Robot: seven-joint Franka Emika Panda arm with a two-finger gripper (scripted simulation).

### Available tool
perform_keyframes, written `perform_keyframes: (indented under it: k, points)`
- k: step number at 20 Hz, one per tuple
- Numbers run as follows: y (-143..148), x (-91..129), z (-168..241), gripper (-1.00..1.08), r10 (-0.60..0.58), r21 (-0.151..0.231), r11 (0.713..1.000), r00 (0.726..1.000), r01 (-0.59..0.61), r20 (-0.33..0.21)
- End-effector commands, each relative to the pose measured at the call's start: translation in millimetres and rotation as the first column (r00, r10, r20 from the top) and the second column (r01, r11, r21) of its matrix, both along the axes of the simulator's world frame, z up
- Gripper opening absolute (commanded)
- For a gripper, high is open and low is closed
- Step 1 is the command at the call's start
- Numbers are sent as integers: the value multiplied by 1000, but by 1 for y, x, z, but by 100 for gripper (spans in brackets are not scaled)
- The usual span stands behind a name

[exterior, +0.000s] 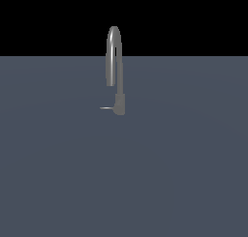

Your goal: Turn on the faucet by rotating a designated handle.

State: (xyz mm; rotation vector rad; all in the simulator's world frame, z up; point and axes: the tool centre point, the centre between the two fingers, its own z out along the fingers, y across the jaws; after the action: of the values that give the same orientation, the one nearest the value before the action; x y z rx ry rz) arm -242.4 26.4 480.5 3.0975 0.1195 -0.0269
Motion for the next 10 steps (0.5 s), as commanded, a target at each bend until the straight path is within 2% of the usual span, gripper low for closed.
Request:
perform_keyframes:
  k: [1,5,10]
  points:
    - [0,0,0,-100,0,0,1000,1000,0,0]
    - [1,3,-2,-100,15,-14,1000,1000,-15,-1]
    - [5,12,-10,-100,73,-69,995,997,-73,-5]
